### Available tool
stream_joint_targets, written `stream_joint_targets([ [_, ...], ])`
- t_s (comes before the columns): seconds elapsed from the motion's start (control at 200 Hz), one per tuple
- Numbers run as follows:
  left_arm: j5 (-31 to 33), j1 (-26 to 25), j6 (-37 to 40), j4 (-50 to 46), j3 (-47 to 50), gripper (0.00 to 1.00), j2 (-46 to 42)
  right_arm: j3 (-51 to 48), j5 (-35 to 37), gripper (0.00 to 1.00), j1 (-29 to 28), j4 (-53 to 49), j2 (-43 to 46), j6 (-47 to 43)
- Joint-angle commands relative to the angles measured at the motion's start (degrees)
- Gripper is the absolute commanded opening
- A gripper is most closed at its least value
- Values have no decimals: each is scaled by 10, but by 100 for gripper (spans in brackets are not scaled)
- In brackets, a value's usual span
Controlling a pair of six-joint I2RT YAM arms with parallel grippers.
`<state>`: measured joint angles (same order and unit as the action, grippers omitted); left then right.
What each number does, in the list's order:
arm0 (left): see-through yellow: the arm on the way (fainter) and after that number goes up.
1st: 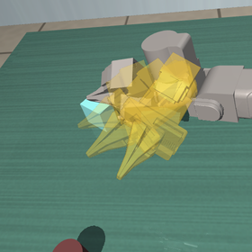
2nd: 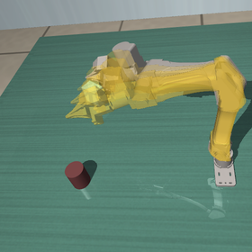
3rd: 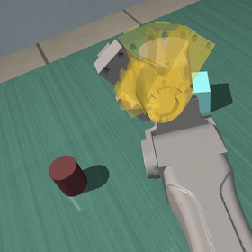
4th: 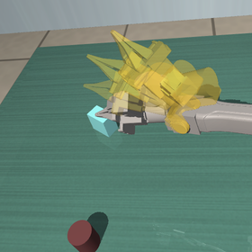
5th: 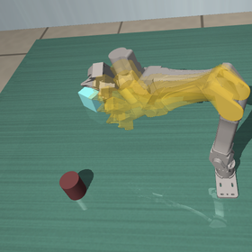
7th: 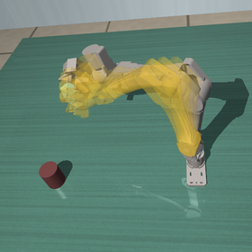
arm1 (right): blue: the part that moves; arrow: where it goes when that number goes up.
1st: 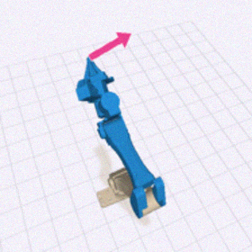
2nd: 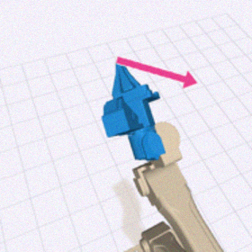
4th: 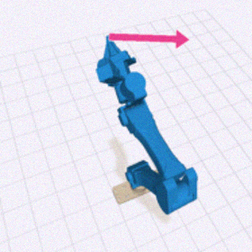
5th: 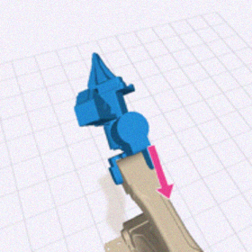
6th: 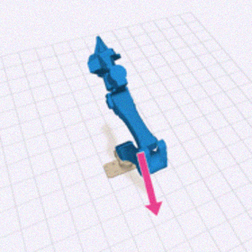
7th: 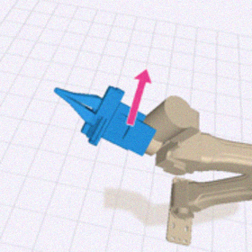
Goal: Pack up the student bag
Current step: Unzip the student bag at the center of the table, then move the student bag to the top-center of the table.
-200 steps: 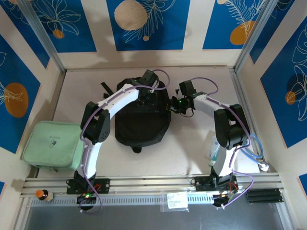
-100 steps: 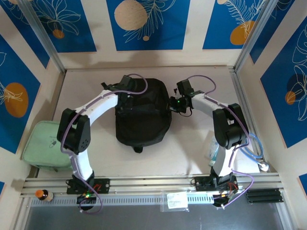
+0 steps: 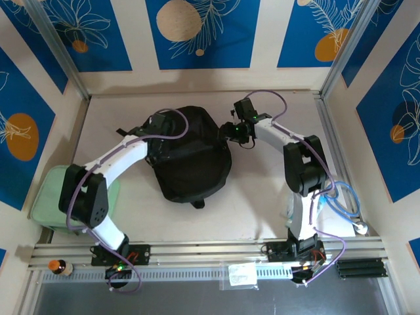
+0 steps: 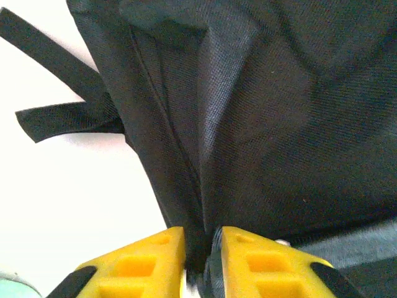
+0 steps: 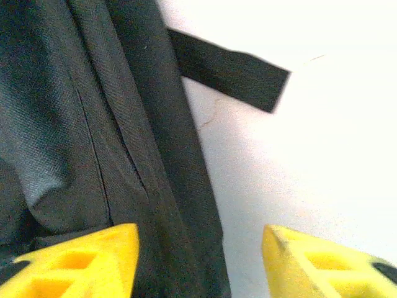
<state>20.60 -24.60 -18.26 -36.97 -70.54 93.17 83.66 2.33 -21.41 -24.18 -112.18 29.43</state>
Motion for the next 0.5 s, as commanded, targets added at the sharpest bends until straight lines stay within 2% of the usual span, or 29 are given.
stream_joint_targets([
  [0.0,-19,7,-4,14,-4,39,-46,-49,83,67,7,-42,103,29],
  [0.06,-29,8,-5,29,-5,55,-63,-83,106,71,16,-61,146,44],
  [0.165,-44,9,-8,52,-2,69,-89,-152,127,74,37,-86,212,67],
  [0.355,-80,20,-12,73,7,82,-125,-249,126,76,76,-116,295,85],
  [0.495,-137,34,-31,78,31,88,-147,-280,80,76,102,-125,323,82],
])
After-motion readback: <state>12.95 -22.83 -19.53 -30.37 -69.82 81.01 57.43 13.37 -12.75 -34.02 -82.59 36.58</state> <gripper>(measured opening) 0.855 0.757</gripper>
